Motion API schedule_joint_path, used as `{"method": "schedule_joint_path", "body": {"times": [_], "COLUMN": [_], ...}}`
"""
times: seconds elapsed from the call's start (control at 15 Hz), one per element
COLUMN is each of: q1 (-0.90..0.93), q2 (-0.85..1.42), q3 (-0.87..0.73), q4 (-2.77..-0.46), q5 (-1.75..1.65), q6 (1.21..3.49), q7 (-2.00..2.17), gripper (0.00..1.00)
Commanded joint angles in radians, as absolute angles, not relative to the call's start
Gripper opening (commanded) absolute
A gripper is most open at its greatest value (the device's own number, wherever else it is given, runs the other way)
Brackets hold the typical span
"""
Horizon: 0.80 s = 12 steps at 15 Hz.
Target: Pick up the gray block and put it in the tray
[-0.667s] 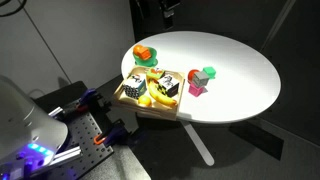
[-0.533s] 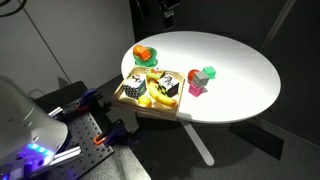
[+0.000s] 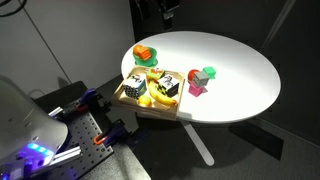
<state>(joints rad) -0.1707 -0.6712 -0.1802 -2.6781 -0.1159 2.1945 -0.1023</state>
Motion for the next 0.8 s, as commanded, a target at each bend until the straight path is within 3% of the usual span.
{"method": "schedule_joint_path", "body": {"times": [0.0, 0.73], "q1": [-0.157, -0.109], "q2": [-0.607, -0.391], "q3": [-0.171, -0.117], "q4": [-2.604, -2.360], "q5": [-0.081, 0.009], "q6": [2.133, 1.974], "q7": [-0.091, -0.008], "gripper": [1.00, 1.00]}}
